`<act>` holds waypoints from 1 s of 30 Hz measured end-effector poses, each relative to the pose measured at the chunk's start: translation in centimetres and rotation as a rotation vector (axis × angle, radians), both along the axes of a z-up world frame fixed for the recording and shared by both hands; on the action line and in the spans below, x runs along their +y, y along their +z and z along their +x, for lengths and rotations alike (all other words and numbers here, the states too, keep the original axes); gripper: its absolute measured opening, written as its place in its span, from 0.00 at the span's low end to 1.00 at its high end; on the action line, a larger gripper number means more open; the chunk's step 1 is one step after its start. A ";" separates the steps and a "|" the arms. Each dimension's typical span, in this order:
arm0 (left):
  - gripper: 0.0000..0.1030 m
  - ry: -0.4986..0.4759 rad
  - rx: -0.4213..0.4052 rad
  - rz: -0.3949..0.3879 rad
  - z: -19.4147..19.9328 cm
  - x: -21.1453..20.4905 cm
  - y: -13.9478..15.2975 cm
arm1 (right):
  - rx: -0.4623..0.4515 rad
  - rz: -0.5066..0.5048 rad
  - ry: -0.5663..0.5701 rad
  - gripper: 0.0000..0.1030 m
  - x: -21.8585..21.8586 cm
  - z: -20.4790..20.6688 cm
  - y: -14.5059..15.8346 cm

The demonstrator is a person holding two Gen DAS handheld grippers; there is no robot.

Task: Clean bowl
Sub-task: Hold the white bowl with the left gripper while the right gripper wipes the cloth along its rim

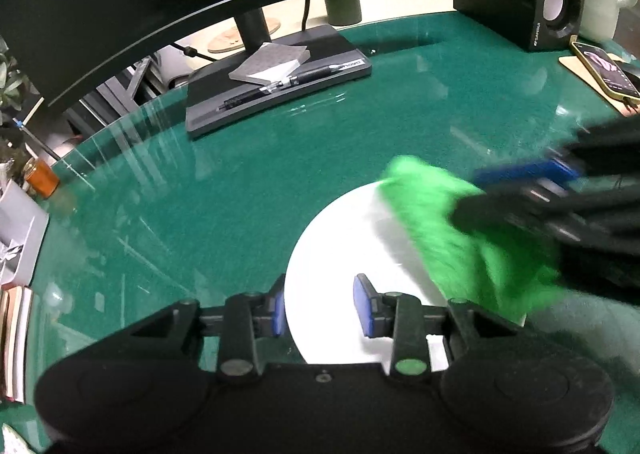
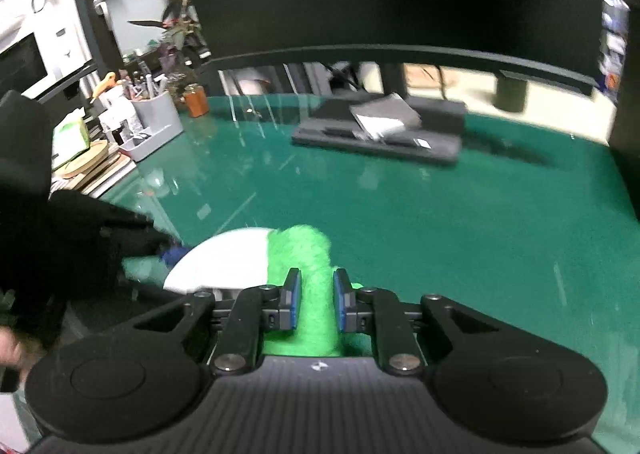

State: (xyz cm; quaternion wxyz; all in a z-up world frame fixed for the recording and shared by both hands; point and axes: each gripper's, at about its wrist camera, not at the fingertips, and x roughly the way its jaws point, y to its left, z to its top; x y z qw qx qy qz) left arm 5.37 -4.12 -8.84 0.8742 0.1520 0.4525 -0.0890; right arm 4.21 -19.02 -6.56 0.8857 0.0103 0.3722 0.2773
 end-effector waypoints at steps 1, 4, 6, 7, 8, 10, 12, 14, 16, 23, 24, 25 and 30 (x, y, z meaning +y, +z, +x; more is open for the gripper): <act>0.32 -0.001 -0.001 0.000 0.0 0.0 0.0 | 0.015 0.018 -0.009 0.16 -0.4 -0.6 0.0; 0.31 -0.006 -0.004 0.007 -0.3 0.0 0.0 | 0.052 0.055 -0.043 0.16 -0.6 -1.7 0.1; 0.30 -0.012 -0.006 0.013 -0.6 0.1 0.0 | 0.050 0.046 -0.063 0.16 -0.2 -0.9 -0.1; 0.29 -0.014 -0.005 0.015 -0.9 0.1 0.0 | 0.048 0.041 -0.073 0.16 0.0 -0.3 -0.2; 0.29 -0.016 -0.005 0.016 -1.2 0.0 0.0 | 0.045 0.036 -0.083 0.16 0.2 0.3 -0.3; 0.26 -0.009 0.008 0.005 -1.6 0.2 0.1 | 0.039 0.034 -0.091 0.16 0.9 1.9 -0.7; 0.26 0.012 0.031 -0.020 -1.8 0.6 0.3 | 0.036 0.038 -0.067 0.17 2.0 2.8 -0.9; 0.26 0.009 0.041 -0.030 -1.7 1.3 0.4 | 0.029 0.033 -0.050 0.19 2.5 3.0 -0.9; 0.28 0.018 0.030 -0.024 -1.2 2.1 0.5 | 0.023 0.028 -0.023 0.19 3.3 3.0 -0.8; 0.32 0.020 0.008 -0.010 0.2 2.9 0.2 | 0.016 0.030 -0.011 0.18 5.3 3.2 -0.6; 0.32 0.025 0.003 -0.015 0.1 3.0 0.1 | 0.014 0.028 -0.024 0.18 5.3 2.9 -0.5; 0.32 0.029 -0.002 -0.021 0.0 3.1 0.1 | 0.017 0.028 -0.042 0.18 5.0 2.4 -0.5; 0.32 0.008 -0.016 -0.031 -0.2 3.4 0.0 | 0.072 0.053 -0.133 0.19 3.6 -1.5 -0.2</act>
